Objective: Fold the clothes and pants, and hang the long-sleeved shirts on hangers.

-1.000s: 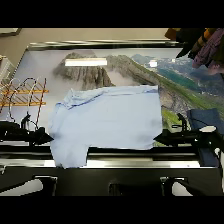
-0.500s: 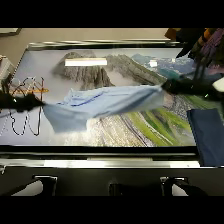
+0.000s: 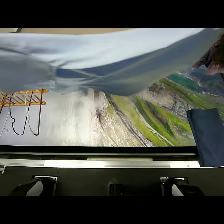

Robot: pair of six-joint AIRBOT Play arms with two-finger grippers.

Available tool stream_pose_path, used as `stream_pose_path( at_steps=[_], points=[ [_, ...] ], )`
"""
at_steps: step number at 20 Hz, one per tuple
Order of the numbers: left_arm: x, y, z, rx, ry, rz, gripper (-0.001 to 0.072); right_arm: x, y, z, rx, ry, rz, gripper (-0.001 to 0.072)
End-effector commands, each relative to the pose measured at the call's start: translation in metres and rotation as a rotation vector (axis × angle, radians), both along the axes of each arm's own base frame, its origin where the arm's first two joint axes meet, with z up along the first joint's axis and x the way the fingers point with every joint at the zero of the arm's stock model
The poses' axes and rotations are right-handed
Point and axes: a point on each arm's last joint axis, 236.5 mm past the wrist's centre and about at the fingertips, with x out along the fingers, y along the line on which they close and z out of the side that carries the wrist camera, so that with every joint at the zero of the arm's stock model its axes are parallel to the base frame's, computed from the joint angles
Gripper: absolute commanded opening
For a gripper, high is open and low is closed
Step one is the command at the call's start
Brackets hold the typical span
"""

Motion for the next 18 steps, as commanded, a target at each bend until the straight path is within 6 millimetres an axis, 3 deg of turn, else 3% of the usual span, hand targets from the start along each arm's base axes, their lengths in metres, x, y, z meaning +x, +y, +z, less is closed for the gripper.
stream_pose_path(
  at_steps=[1, 3, 4, 6, 9, 13, 16, 18],
  points=[
    [-0.088, 0.018, 0.057, 0.070, -0.162, 0.253, 0.0017, -0.092, -0.032, 0.052, 0.037, -0.168, -0.220, 0.0034],
    [-0.105, 0.020, 0.057, 0.094, -0.158, 0.291, 0.0017, -0.110, -0.051, 0.056, 0.055, -0.187, -0.314, 0.0034],
    [-0.104, 0.020, 0.052, 0.099, -0.136, 0.287, 0.0017, -0.109, -0.054, 0.053, 0.057, -0.171, -0.326, 0.0034],
    [-0.086, 0.019, 0.033, 0.118, -0.053, 0.234, 0.0017, -0.086, -0.057, 0.029, 0.070, -0.058, -0.331, 0.0034],
    [-0.035, 0.014, -0.024, 0.106, 0.134, 0.075, 0.0017, -0.030, -0.063, -0.036, 0.050, 0.227, -0.329, 0.0035],
    [0.062, 0.021, -0.140, -0.021, 0.375, -0.100, 0.0017, 0.070, -0.074, -0.140, 0.011, 0.544, -0.303, 0.0035],
    [0.140, 0.023, -0.251, -0.060, 0.523, -0.175, 0.0017, 0.144, -0.078, -0.246, 0.005, 0.783, -0.260, 0.0035],
    [0.186, 0.015, -0.326, -0.076, 0.599, -0.214, 0.0018, 0.183, -0.083, -0.321, 0.004, 0.911, -0.252, 0.0035]
  ],
)
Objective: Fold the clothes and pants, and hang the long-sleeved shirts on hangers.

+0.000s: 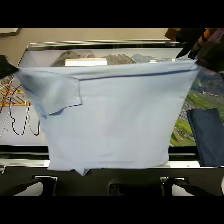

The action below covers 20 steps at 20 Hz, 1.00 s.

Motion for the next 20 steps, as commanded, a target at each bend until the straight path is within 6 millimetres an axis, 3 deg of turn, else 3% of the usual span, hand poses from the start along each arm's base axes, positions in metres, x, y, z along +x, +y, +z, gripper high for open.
stream_pose_path(
  at_steps=[1, 4, 6, 8, 10, 16, 20],
  points=[
    [0.076, -0.017, -0.132, -0.030, 0.114, -0.083, 0.0017, 0.066, -0.005, -0.137, 0.038, 0.231, 0.024, 0.0035],
    [0.117, -0.021, -0.217, -0.008, 0.145, -0.101, 0.0017, 0.109, -0.012, -0.213, 0.038, 0.253, 0.017, 0.0034],
    [0.125, -0.021, -0.242, 0.006, 0.166, -0.126, 0.0018, 0.122, -0.015, -0.238, 0.040, 0.251, 0.009, 0.0034],
    [0.121, -0.020, -0.242, 0.015, 0.191, -0.155, 0.0018, 0.117, -0.014, -0.242, 0.042, 0.278, 0.017, 0.0034],
    [0.104, -0.017, -0.240, 0.016, 0.254, -0.177, 0.0018, 0.097, -0.011, -0.238, 0.037, 0.345, 0.039, 0.0034],
    [0.023, -0.032, -0.250, -0.089, 0.571, -0.280, 0.0017, 0.022, -0.011, -0.235, 0.016, 0.629, 0.104, 0.0035],
    [-0.003, -0.041, -0.251, -0.118, 0.680, -0.314, 0.0018, 0.012, -0.010, -0.244, 0.030, 0.691, 0.092, 0.0035]
  ],
)
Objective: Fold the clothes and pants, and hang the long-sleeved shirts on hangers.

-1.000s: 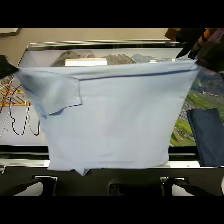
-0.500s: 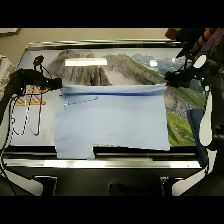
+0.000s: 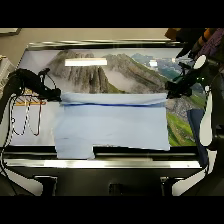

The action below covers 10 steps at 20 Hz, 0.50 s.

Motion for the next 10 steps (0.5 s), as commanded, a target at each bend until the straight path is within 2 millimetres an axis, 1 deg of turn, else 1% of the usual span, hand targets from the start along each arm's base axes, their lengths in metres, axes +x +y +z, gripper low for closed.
stream_pose_path(
  at_steps=[1, 3, 6, 8, 10],
  points=[
    [-0.028, -0.007, -0.001, -0.018, 0.122, -0.025, 0.0018, -0.017, 0.001, -0.010, 0.005, 0.096, -0.003, 0.0035],
    [-0.029, -0.009, -0.004, -0.020, 0.128, -0.030, 0.0018, -0.020, 0.002, -0.024, 0.010, 0.141, -0.010, 0.0035],
    [-0.035, -0.013, -0.011, -0.026, 0.169, -0.043, 0.0018, -0.032, 0.003, -0.043, 0.021, 0.233, -0.010, 0.0035],
    [-0.043, -0.009, -0.019, -0.004, 0.218, -0.039, 0.0018, -0.037, 0.003, -0.051, 0.025, 0.274, -0.007, 0.0035],
    [-0.050, -0.003, -0.025, 0.026, 0.260, -0.024, 0.0018, -0.038, -0.001, -0.056, 0.008, 0.286, -0.008, 0.0035]
  ],
)
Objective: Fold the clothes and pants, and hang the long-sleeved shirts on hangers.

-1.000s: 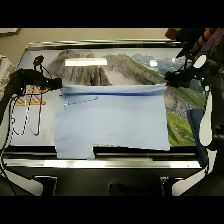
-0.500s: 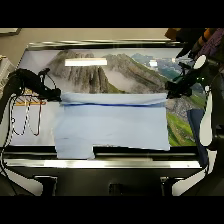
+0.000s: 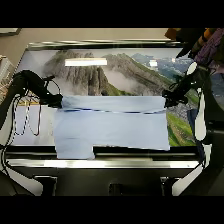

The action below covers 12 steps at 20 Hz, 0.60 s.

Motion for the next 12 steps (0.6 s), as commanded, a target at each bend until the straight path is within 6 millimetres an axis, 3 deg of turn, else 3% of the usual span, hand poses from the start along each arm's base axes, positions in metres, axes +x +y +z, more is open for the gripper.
stream_pose_path(
  at_steps=[1, 4, 12],
  points=[
    [-0.016, 0.011, -0.010, 0.051, 0.085, 0.009, 0.0018, -0.008, -0.004, -0.012, -0.018, 0.058, 0.003, 0.0035],
    [-0.019, 0.024, -0.013, 0.110, 0.104, 0.018, 0.0018, -0.013, -0.012, -0.021, -0.048, 0.094, 0.007, 0.0035],
    [-0.016, 0.025, -0.019, 0.112, 0.096, 0.020, 0.0019, -0.001, -0.015, -0.037, -0.060, 0.061, -0.002, 0.0041]
  ],
)
